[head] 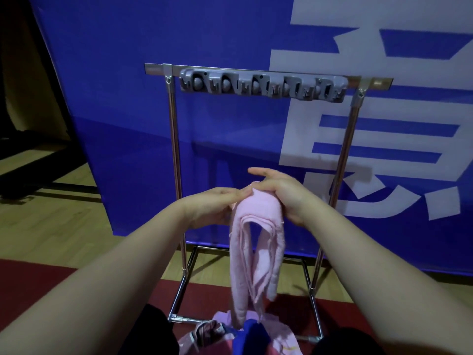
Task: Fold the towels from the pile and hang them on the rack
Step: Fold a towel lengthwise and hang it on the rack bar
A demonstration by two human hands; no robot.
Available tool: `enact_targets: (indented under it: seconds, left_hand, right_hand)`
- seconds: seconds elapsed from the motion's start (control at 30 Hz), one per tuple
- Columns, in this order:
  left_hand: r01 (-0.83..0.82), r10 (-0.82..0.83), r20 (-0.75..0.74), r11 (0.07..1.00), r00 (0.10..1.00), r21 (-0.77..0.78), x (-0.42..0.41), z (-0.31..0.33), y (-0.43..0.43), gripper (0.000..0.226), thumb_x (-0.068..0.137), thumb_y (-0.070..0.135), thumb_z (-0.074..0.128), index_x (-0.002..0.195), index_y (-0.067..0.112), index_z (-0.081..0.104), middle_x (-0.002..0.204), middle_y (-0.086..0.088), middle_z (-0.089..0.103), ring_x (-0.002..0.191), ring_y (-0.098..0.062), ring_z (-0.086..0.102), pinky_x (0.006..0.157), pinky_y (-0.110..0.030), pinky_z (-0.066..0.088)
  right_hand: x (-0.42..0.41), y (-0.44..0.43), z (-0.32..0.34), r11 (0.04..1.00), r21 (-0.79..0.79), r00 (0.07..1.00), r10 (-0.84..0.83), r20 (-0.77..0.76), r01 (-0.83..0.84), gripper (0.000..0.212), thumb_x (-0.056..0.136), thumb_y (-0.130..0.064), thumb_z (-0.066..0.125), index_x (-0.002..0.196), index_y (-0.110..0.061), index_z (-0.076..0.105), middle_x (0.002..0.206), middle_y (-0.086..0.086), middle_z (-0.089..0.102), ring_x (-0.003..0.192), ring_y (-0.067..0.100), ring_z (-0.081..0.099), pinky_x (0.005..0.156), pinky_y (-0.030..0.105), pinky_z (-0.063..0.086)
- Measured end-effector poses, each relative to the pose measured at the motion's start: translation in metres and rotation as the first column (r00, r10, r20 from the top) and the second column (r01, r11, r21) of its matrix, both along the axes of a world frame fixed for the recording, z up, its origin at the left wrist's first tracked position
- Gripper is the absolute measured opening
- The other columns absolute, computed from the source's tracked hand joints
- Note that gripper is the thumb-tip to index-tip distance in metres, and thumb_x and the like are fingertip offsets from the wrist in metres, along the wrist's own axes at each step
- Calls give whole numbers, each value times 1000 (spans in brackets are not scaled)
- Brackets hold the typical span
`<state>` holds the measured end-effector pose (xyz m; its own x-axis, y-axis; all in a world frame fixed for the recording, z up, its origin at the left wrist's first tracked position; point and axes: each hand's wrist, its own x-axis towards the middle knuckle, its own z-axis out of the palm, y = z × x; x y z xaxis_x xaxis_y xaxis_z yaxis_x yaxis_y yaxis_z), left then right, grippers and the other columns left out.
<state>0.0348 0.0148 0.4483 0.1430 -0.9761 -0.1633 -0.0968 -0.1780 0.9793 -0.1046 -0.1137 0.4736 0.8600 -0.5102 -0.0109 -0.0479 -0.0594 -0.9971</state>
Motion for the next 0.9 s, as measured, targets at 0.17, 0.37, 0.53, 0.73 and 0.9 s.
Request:
enact_targets:
  seconds: [0.17, 0.37, 0.53, 0.73, 0.9]
  left_hand:
    - [-99, 93, -133, 994, 987, -39, -4, -8, -2, 53, 91, 44, 56, 117, -1, 64, 108, -15, 69, 95, -24, 65, 83, -30, 54]
    - [-190, 156, -248, 974, 956, -120, 0, 10, -4, 45, 80, 23, 73, 114, -5, 65, 99, -20, 70, 82, -26, 68, 73, -32, 57]
    - [-150, 99, -265, 972, 959, -180, 8, 25, -7, 39, 92, 22, 64, 126, 3, 60, 117, -24, 66, 101, -33, 66, 87, -40, 55]
    - [-190, 178, -73, 961, 981, -202, 24, 35, -5, 42, 90, 33, 68, 121, 9, 54, 115, -22, 67, 103, -32, 65, 100, -54, 44]
    - [-91, 106, 44, 959, 993, -270, 38, 41, 8, 68, 81, 18, 79, 137, 33, 44, 131, -9, 60, 120, -20, 60, 105, -45, 47]
  right_hand:
    - [-2, -12, -3, 996, 86, 992, -49, 113, 39, 38, 91, -5, 55, 124, -19, 64, 86, 2, 71, 89, 20, 63, 77, 30, 50]
    - [3, -12, -1, 996, 40, 994, -85, 68, 82, 36, 89, -7, 52, 118, -23, 68, 94, 6, 71, 92, 23, 62, 74, 30, 47]
    - [16, -9, 11, 997, 15, 996, -79, 27, 79, 36, 88, -7, 52, 116, -24, 66, 92, 12, 71, 77, 22, 60, 60, 28, 44]
    - [43, -11, 24, 984, 151, 989, -113, 93, 98, 35, 88, -2, 52, 116, -19, 64, 108, 19, 69, 92, 28, 68, 81, 41, 54]
    - [63, -8, 35, 958, 272, 981, -131, 143, 88, 36, 90, 2, 49, 119, -15, 62, 111, 22, 65, 91, 31, 69, 72, 37, 55]
